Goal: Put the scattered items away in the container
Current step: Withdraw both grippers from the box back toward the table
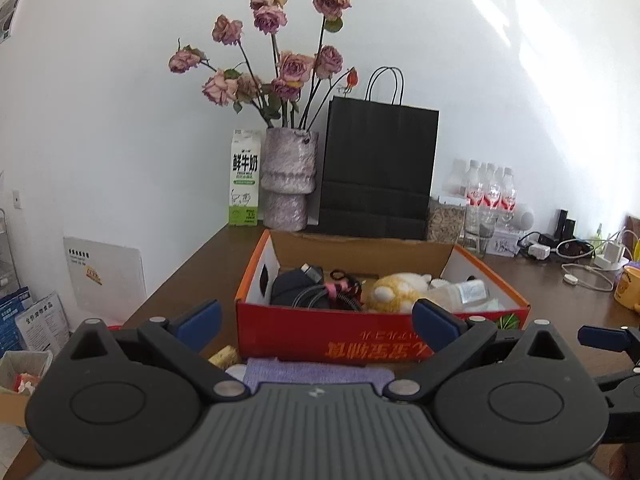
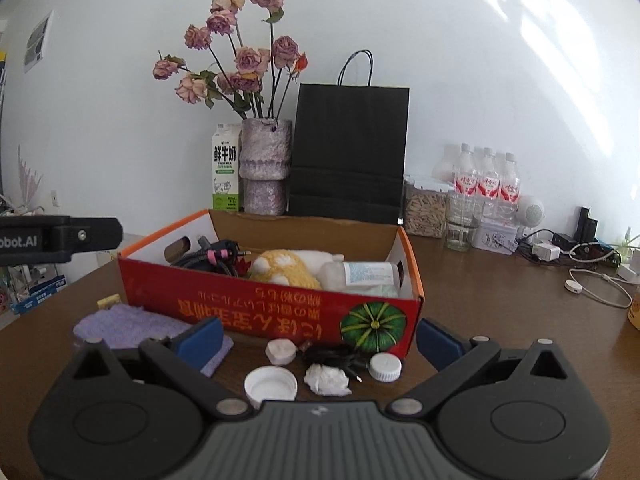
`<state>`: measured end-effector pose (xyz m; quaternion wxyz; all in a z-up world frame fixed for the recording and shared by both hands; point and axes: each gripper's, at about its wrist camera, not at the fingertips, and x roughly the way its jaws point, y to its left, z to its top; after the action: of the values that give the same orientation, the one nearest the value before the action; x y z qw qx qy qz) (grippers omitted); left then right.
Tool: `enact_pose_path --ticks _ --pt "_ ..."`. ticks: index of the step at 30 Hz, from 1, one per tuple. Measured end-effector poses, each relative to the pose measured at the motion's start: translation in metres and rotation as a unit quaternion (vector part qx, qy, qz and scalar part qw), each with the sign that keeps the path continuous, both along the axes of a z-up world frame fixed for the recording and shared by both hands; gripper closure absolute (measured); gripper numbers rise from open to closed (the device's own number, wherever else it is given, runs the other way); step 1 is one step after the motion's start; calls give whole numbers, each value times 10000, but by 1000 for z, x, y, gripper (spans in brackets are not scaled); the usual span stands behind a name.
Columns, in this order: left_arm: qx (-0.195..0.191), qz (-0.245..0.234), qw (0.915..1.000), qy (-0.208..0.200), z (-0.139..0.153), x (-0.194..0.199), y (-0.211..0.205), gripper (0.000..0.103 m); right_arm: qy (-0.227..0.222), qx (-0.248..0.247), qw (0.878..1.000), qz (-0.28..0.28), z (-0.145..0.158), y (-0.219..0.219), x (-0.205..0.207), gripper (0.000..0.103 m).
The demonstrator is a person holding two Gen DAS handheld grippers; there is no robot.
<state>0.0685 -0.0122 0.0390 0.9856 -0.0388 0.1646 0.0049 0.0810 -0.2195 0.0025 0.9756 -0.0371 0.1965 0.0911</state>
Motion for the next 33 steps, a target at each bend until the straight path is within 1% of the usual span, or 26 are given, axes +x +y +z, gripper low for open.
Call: enact_pose_path --ticks 3,7,10,13,18,30,33 --pt "-9 53 9997 218 -10 -10 6 0 224 -26 9997 -80 -11 -7 -8 0" --pt "49 113 9993 366 -15 -22 10 0 450 -20 9989 -152 -21 -13 -16 0" --pt "110 136 9989 434 -18 -30 12 0 523 28 9986 -118 -25 -14 -23 0" --pt "173 129 9984 531 -23 -33 13 0 566 -26 9983 -96 -29 -13 -27 0" --pt "214 147 9969 747 -32 -27 16 0 700 -26 9975 -110 -36 -13 -24 0" --pt "202 167 9953 937 -47 -12 22 0 932 -113 9956 13 -47 -3 -7 0" --pt "288 137 9946 991 -52 -7 27 0 966 -143 9952 53 -49 1 -4 0"
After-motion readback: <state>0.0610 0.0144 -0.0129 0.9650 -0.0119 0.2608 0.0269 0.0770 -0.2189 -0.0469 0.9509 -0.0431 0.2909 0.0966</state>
